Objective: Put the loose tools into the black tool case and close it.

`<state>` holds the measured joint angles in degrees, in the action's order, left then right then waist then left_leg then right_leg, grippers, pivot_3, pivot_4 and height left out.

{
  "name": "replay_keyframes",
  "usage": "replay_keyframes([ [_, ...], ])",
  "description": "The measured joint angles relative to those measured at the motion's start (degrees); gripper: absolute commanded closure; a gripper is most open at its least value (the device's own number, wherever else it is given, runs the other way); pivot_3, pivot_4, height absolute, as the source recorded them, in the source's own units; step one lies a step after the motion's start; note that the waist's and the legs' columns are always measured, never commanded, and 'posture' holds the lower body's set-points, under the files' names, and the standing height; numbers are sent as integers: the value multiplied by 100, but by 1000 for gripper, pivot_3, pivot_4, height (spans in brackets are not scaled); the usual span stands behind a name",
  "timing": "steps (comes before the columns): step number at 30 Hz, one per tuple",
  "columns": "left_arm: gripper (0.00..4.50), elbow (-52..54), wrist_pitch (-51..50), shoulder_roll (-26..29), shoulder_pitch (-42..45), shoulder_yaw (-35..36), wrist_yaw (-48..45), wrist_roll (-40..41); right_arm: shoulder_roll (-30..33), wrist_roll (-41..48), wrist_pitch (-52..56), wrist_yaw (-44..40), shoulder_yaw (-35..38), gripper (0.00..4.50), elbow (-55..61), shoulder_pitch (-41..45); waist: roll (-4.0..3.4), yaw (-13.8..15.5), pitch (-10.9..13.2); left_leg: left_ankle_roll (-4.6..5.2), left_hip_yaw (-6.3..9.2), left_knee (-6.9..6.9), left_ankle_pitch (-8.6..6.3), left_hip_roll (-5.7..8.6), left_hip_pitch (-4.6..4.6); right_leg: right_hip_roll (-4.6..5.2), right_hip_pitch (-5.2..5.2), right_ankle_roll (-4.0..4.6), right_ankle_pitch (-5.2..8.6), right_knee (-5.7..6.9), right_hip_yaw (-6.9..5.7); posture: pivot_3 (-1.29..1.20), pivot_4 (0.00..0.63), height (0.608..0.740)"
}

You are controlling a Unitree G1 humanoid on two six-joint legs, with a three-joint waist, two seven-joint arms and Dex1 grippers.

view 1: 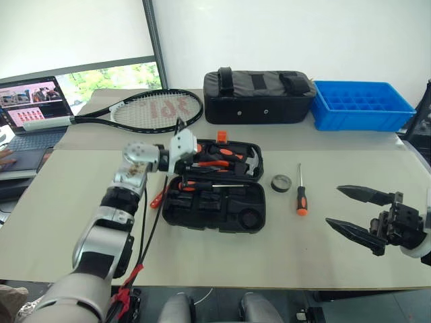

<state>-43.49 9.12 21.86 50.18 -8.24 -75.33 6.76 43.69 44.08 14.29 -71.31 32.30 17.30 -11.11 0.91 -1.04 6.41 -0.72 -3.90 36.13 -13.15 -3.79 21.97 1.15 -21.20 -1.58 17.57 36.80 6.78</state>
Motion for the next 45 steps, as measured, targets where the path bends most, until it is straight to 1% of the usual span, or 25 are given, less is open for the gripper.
replay_keyframes([
  [1, 4416, -19, 1, -9, -36, 0, 12, 0, 0, -1, 0, 0, 0, 0, 0, -2, 0, 0, 0, 0, 4, 0, 0, 1, 0, -1, 0, 0, 0, 0, 0, 0, 150, 707],
  [2, 4484, -50, 10, -38, -66, 2, 39, 0, 0, -1, 0, 0, 1, 0, 0, -5, -1, 8, 0, 0, 8, 4, 0, 3, 0, -1, 3, 0, 0, 1, 0, 0, 150, 707],
  [4, 4484, -205, 86, -141, -68, -8, 115, -28, 0, -2, 0, -1, 1, 0, 0, -8, -2, 28, -1, 0, 10, 9, 0, 7, 2, -1, 6, -1, 1, 0, 4, 0, 150, 707],
  [6, 4484, -436, 270, -187, -75, -120, 291, -240, 0, -3, -1, 0, 1, 0, 0, -16, -1, 34, -1, 0, 15, 11, 0, 11, 9, -1, 6, -1, 1, -3, 6, 0, 150, 707],
  [9, 4484, -767, 472, -193, -87, -250, 511, -525, 0, -3, -1, 9, 4, 0, 2, -60, -1, 37, 0, 0, 21, 11, 0, 14, 13, -1, 6, -1, 1, -5, 6, 0, 150, 707],
  [13, 4484, -1038, 914, -210, -9, -442, 565, -792, 0, -3, -1, 20, 5, 0, 8, -70, -5, 41, -3, 0, 26, 11, 0, 18, 5, 0, 19, -2, 1, -5, 6, 0, 150, 707],
  [17, 4484, -1282, 1199, -213, 96, -593, 699, -1042, 0, -5, -1, 19, 6, 0, 15, -77, -7, 35, -5, 1, 32, 15, 1, 22, 0, 0, 28, -28, 16, -2, 7, 0, 150, 707],
  [19, 4484, -1396, 1312, -214, 182, -719, 811, -1209, 0, -12, -5, 14, 6, 0, 14, -76, -8, 36, -6, 2, 38, 15, 1, 26, -3, 0, 55, -34, 20, -2, 8, 0, 150, 707],
  [21, 4484, -1488, 1373, -222, 257, -806, 904, -1331, 0, -32, -19, 12, 5, 0, 14, -76, -8, 35, -6, 2, 42, 15, 1, 29, -26, 0, 87, -39, 24, -3, 7, 0, 150, 707],
  [23, 4484, -1575, 1378, -231, 294, -812, 959, -1356, 0, -111, -28, 38, -3, 0, 11, -76, -8, 27, -6, 3, 46, 16, 2, 34, -40, 1, 95, -42, 26, 0, 11, 0, 150, 707],
  [26, 4484, -1633, 1283, -260, 296, -617, 946, -1218, 13, -362, 16, 332, -92, 0, -9, -55, -8, 16, -6, 19, 47, 16, 12, 36, -60, 2, 87, -43, 26, 4, 11, 0, 150, 707],
  [29, 4484, -1404, 841, -280, 212, -266, 569, -744, 58, -939, 296, 1134, -479, 0, -78, 262, -4, -25, -2, 23, 47, 15, 16, 37, -34, 1, 52, -41, 24, 15, 14, 0, 150, 707],
  [31, 3971, -898, 474, -262, 104, -38, 303, -338, 49, -1224, 442, 1561, -770, 0, -124, 483, -13, -33, -8, 25, 48, 15, 20, 37, 10, 0, 7, -37, 23, 26, 15, 0, 150, 707],
  [32, 3772, -641, 324, -235, 68, 47, 195, -179, 30, -1340, 495, 1714, -902, 0, -156, 579, -16, -32, -9, 26, 49, 13, 21, 36, 20, -1, -4, -16, 11, 26, 14, 0, 150, 707],
  [33, 3365, -235, 58, -153, -3, 110, 56, 24, -12, -1465, 568, 1934, -1056, 0, -192, 699, -17, -22, -10, 26, 54, 9, 21, 37, 23, -3, -5, 0, 3, 26, 14, 0, 150, 707],
  [35, 2647, 663, -542, 138, -249, 259, -173, 390, -176, -1786, 907, 2530, -1385, 0, -216, 1059, -33, -60, -19, 27, 54, -5, 20, 33, 20, -5, -6, 5, 4, 23, 17, 0, 150, 707],
  [38, 1475, 2198, -1609, 709, -671, 435, -420, 971, -348, -2311, 1606, 3502, -1900, 0, -253, 1492, -56, -72, -31, 26, 59, -15, 21, 34, 22, -5, -10, 10, 10, 21, 16, 0, 150, 707],
  [41, 270, 3268, -2506, 1225, -1024, 520, -558, 1444, -453, -2494, 2357, 4103, -2046, 0, -234, 1715, -58, 0, -31, 26, 60, -13, 21, 36, 25, -3, -8, 8, 10, 10, 17, 0, 150, 707],
  [42, 54, 3465, -2717, 1339, -1100, 524, -604, 1557, -510, -2487, 2543, 4214, -2048, 0, -188, 1757, -57, 14, -31, 26, 60, -12, 21, 36, 26, -3, -8, 8, 11, 9, 16, 0, 150, 707],
  [45, 54, 4246, -3392, 1847, -1382, 530, -829, 1951, -712, -2479, 3353, 4617, -2158, 0, -25, 1950, -54, 31, -29, 26, 62, -11, 21, 37, 26, -3, -7, 9, 12, 6, 17, 0, 150, 707],
])
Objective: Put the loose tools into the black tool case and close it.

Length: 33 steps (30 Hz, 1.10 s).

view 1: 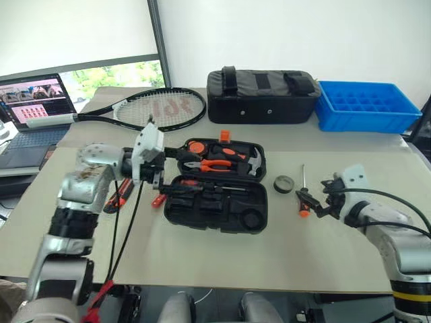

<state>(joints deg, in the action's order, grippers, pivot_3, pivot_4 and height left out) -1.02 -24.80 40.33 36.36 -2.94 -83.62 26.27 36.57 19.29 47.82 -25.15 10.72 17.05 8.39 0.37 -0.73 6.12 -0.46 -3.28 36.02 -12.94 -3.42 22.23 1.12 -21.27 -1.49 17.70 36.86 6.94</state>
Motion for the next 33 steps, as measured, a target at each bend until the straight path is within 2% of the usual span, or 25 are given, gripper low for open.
replay_keyframes([
  [3, 54, 384, -275, 281, -110, -7, -94, 138, -138, -6, 711, 294, -137, 0, 40, 93, 3, -3, 2, 0, 2, 4, 1, 1, -3, 0, 3, 0, 3, 2, 0, 0, 150, 707],
  [6, 0, 579, -403, 457, -124, -31, -141, 232, -140, -4, 1216, 410, -260, 783, 42, 203, 4, -20, 2, 3, 4, 4, 2, 3, -3, 0, 2, -15, 11, 4, 2, 0, 150, 707],
  [11, 0, 709, -405, 554, -122, -30, -130, 296, -131, -7, 1556, 478, -290, 2381, 145, 291, 5, -25, 3, 3, 6, 2, 2, 3, -3, -1, 2, -14, 12, 3, 0, 0, 150, 707],
  [12, 0, 712, -404, 601, -122, -30, -127, 296, -142, -13, 1626, 538, -284, 2882, 138, 343, 8, -33, 5, 3, 6, 1, 2, 3, -2, -1, 0, -13, 12, 3, 1, 0, 150, 707],
  [14, 0, 749, -404, 696, -133, -24, -117, 300, -219, -54, 1650, 697, -202, 3436, 68, 446, 14, -42, 8, 3, 6, 1, 2, 3, -2, -1, 0, -13, 12, 3, 1, 0, 150, 707],
  [18, 0, 893, -418, 808, -257, 117, -41, 343, -356, -215, 1552, 1033, 101, 3451, -173, 752, 15, -49, 11, 3, 5, -2, 2, 3, -1, -1, -3, -13, 12, 2, 2, 0, 150, 707],
  [21, 0, 966, -517, 978, -447, 351, 76, 454, -289, -401, 835, 978, 114, 3451, -372, 1011, 15, -86, 17, 3, 5, -7, 2, 3, -2, -1, -7, -15, 13, 3, 3, 0, 150, 707],
  [26, 0, 1250, -915, 1259, -1255, 1021, 468, 719, 310, -458, -673, -665, -863, 3451, -411, 1656, 23, -221, 38, 4, 4, -15, 2, -19, -10, -17, -8, -13, 15, 2, 4, 0, 150, 707],
  [33, 0, 1640, -1299, 1548, -2257, 1999, 951, 998, 288, -535, -2396, -3081, -2396, 3451, -1284, 2373, 37, -170, 50, 4, 7, -13, 2, -43, -17, -38, -8, 20, 9, 11, -3, 0, 150, 707],
])
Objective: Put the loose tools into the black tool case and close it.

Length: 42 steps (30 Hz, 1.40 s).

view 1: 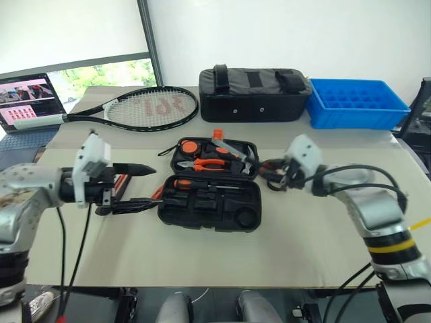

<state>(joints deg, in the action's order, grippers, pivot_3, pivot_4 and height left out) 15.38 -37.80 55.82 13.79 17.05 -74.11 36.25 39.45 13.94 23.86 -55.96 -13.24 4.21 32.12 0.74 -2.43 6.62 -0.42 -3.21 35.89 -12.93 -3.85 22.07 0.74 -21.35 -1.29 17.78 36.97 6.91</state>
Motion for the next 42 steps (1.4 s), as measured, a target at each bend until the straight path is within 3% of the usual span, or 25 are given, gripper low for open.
replay_keyframes([
  [7, 0, 705, -339, 112, -945, 801, 292, 385, -304, -553, -1204, -1148, -721, 3451, -1459, 636, 0, 28, 2, 0, -2, 1, 0, -1, -7, 4, 1, 16, -1, 6, -4, 0, 150, 707],
  [12, 0, 971, -474, 113, -1198, 1041, 461, 571, -579, -828, -1445, -1266, -852, 3451, -2002, 825, -1, -3, 2, -1, -2, -1, 0, -3, -14, 2, -1, 29, -1, 15, -4, 0, 150, 707],
  [14, 0, 1029, -482, 115, -1269, 1109, 508, 623, -639, -877, -1494, -1286, -853, 2441, -2167, 890, -2, -10, 2, -1, -2, -1, 0, -5, -15, 1, 0, 31, -1, 15, -4, 0, 150, 707],
  [17, 0, 1067, -484, 120, -1369, 1124, 552, 664, -693, -931, -1540, -1321, -842, 1586, -2274, 1007, -3, -11, 3, -1, -2, -2, 0, -5, -16, 0, -1, 33, -2, 15, -4, 0, 150, 707],
  [21, 0, 1070, -482, 202, -1487, 1126, 541, 664, -698, -892, -1500, -1386, -744, 113, -2238, 1018, -3, -5, 3, -1, -2, -2, 0, -6, -14, 1, -1, 34, -2, 15, -6, 0, 150, 707],
  [26, 0, 1018, -423, 327, -1649, 1167, 395, 659, -913, -410, -952, -1134, -122, 17, -1864, 1016, -4, -13, 4, -1, -2, -5, -1, -8, -18, 0, -1, 38, -3, 16, -7, 0, 150, 707],
  [30, 0, 972, -372, 340, -1616, 1149, 384, 659, -1454, 4, -703, -675, 379, 17, -1655, 884, -3, -16, 3, -2, 0, -8, -1, -12, -21, -3, 0, 44, -4, 16, -12, 0, 150, 707],
  [31, 0, 971, -372, 340, -1570, 1126, 394, 660, -1598, 84, -706, -585, 430, 518, -1652, 827, -3, -14, 3, -2, 0, -7, -1, -12, -20, -3, 0, 44, -4, 16, -12, 0, 150, 707],
  [32, 0, 972, -372, 344, -1512, 1101, 412, 661, -1722, 94, -721, -512, 447, 672, -1653, 748, -3, -13, 3, -2, 0, -7, -1, -11, -18, -3, 0, 44, -4, 16, -11, 0, 150, 707],
  [36, 0, 972, -372, 354, -1440, 1095, 463, 662, -1940, 85, -757, -297, 471, 2088, -1664, 633, -5, -10, 4, -2, -2, -7, -1, -10, -13, -1, -5, 44, -4, 16, -11, 0, 150, 707],
  [37, 0, 972, -372, 354, -1440, 1095, 464, 662, -1950, 85, -763, -284, 474, 2162, -1664, 625, -4, -10, 4, -2, -2, -7, -1, -10, -13, -1, -5, 44, -4, 15, -11, 0, 150, 707],
  [38, 0, 972, -373, 354, -1440, 1094, 466, 662, -1979, 84, -810, -247, 474, 2785, -1665, 570, -5, -9, 4, -2, -1, -7, -1, -10, -13, -1, -5, 44, -4, 16, -12, 0, 150, 707],
  [39, 0, 972, -373, 357, -1430, 1089, 476, 661, -1986, 36, -981, -264, 449, 2922, -1707, 459, -4, -7, 4, -2, -1, -8, -1, -11, -17, -2, -3, 44, -4, 16, -14, 0, 150, 707],
  [42, 0, 973, -373, 361, -1421, 1083, 496, 661, -1870, -321, -1334, -456, 16, 3990, -1934, 148, -4, -10, 4, -2, -2, -9, -1, -10, -18, -2, -3, 45, -4, 15, -13, 0, 150, 707],
])
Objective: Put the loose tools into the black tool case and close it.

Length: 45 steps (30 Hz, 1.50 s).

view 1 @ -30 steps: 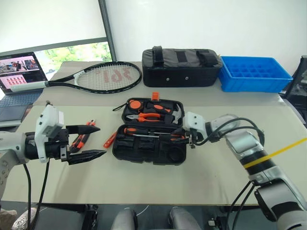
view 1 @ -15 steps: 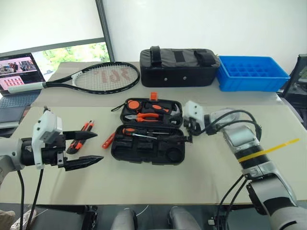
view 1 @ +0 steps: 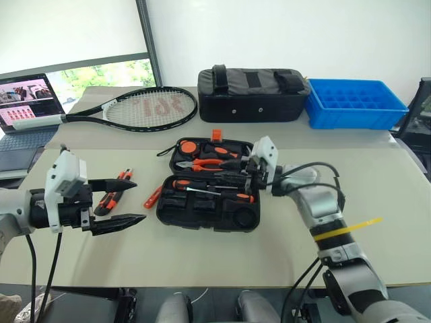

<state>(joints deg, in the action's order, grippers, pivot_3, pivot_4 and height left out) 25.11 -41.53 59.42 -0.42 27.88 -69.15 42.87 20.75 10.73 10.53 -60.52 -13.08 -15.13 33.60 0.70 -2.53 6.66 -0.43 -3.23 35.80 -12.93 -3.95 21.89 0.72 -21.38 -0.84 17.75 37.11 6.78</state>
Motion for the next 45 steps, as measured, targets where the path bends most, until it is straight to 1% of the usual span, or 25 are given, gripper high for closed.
replay_keyframes([
  [1, 0, 0, -1, 1, 0, 0, 8, 0, 44, -156, -42, -58, -191, 4340, -134, -122, 0, -1, 0, 0, -1, 1, 0, 0, 2, 0, -2, 0, 0, 1, 1, 0, 150, 707],
  [2, 0, -3, -5, 2, -5, -1, 18, -1, 41, -246, -120, -41, -247, 4474, -175, -148, -2, -2, 1, 0, -1, 2, 0, 0, 3, 0, -3, 0, 0, 1, 2, 0, 150, 707],
  [6, 0, 16, -7, 49, -25, -4, 45, -1, 113, -569, -137, 60, -451, 4474, -321, 63, 1, -38, 0, 0, -6, 0, 0, -2, -44, -2, 26, 3, -1, 5, 6, 0, 150, 707],
  [12, 0, 123, -25, 65, -193, -4, 120, 1, 129, -659, 345, 134, -501, 4474, -194, 144, 7, -21, -2, -1, -7, 3, 0, -2, -76, -2, 31, 3, 0, 4, 10, 0, 150, 707],
  [16, 0, 195, -75, 64, -284, 0, 182, 15, -23, -332, 436, 24, -300, 4474, -115, 52, 17, -16, 0, -1, -7, 2, 0, -2, -56, -2, 31, 4, -1, 8, 10, 0, 150, 707],
  [19, 0, 227, -89, 64, -288, 17, 221, 43, -182, 74, 367, -289, -164, 4474, -62, -12, 15, -27, 2, -1, -7, -2, 0, -4, -30, -6, 9, 8, -4, 9, 11, 0, 150, 707],
  [23, 0, 246, -88, 64, -288, 20, 231, 73, -368, 332, 173, -244, 133, 4474, -152, 198, 15, -20, 3, -1, -6, -10, -1, -5, -8, -5, -9, 9, -4, 4, 7, 0, 150, 707],
  [27, 0, 237, -83, 64, -281, 19, 242, 78, -302, 75, -21, -59, 147, 4474, -528, 404, 15, -8, 3, -1, -6, -11, -1, -5, -8, -3, -8, 10, -3, 2, 4, 0, 150, 707],
  [31, 0, 178, -71, 64, -264, 17, 258, 74, -152, -307, -31, -74, -132, 4474, -826, 397, 14, -7, 3, -1, -8, -10, 0, -4, -5, -3, -13, 11, -3, 2, 6, 0, 150, 707],
  [37, 0, 157, 2, 38, -315, 17, 261, 9, 109, -667, 107, -43, -437, 4474, -610, 469, 13, 11, 2, -1, -7, -11, -1, -4, -25, -2, 7, 12, -1, 0, 2, 0, 150, 707],
  [42, 0, 167, 47, -55, -555, 18, 299, -48, 156, -760, 234, -2, -478, 4474, -464, 467, 15, 29, 0, -1, -7, -10, -1, -1, -31, 4, 15, 12, 0, -2, -1, 0, 150, 707],
  [45, 0, 166, 164, -254, -678, 14, 498, -222, 86, -688, 100, 39, -356, 4474, -481, 376, 15, 26, 0, -1, -7, -9, -1, -1, -29, 5, 13, 12, -1, -1, -1, 0, 150, 707],
])
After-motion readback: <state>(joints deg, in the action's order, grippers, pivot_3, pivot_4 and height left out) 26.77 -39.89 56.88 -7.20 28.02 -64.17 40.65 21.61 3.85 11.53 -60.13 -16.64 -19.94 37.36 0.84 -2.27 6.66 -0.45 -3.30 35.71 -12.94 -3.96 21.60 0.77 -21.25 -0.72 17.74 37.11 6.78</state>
